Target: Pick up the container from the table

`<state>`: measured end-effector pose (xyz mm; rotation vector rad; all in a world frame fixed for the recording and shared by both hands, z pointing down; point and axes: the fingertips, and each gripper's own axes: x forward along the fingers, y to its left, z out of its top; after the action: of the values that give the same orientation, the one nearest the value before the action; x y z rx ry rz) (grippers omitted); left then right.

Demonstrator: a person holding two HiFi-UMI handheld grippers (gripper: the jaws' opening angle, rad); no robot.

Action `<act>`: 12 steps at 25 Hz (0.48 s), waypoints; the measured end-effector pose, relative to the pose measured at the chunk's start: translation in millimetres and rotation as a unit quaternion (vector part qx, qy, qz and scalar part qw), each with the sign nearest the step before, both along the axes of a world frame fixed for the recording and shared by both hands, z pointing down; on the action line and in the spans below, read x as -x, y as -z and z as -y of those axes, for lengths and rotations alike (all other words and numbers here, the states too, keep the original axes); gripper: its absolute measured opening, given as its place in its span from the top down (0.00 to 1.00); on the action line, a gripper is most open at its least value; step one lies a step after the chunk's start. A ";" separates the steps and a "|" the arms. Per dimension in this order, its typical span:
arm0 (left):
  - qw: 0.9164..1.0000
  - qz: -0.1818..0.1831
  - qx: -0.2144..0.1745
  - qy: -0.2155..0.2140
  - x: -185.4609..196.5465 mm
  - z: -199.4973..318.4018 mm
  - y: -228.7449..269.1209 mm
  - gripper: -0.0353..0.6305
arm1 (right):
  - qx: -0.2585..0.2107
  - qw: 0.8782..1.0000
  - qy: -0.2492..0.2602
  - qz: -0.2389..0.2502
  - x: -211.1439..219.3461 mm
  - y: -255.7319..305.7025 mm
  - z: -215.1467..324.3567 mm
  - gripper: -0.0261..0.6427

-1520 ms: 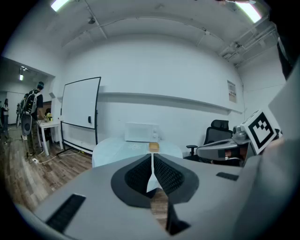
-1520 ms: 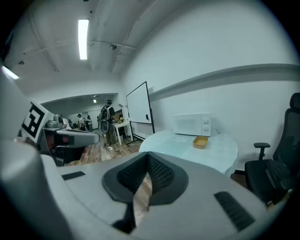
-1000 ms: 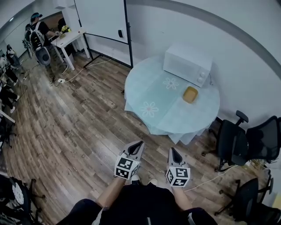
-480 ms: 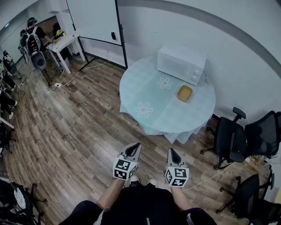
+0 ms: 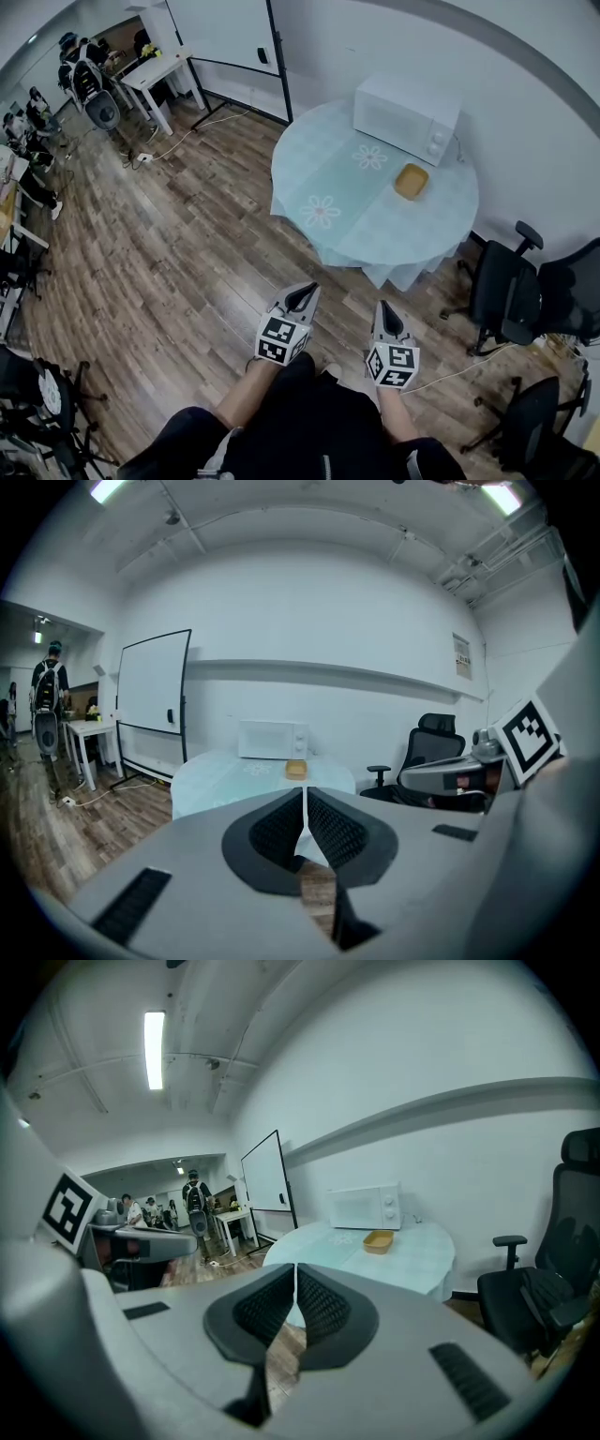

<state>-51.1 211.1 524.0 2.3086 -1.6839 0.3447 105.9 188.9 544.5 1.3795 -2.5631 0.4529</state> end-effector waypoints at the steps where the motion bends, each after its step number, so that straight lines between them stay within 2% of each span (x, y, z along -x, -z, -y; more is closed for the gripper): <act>1: 1.000 0.001 0.000 0.000 -2.7 -0.8 0.4 0.91 | -0.001 1.000 0.001 0.002 -2.4 0.5 -0.5 0.92; 12: 1.000 0.004 -0.005 -0.002 -19.2 11.7 2.1 0.91 | -0.004 1.000 0.007 0.008 -9.1 0.8 9.3 0.92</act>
<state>-32.0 199.3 521.9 2.3216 -1.6890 0.3476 115.1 179.6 543.7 1.3639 -2.5884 0.4546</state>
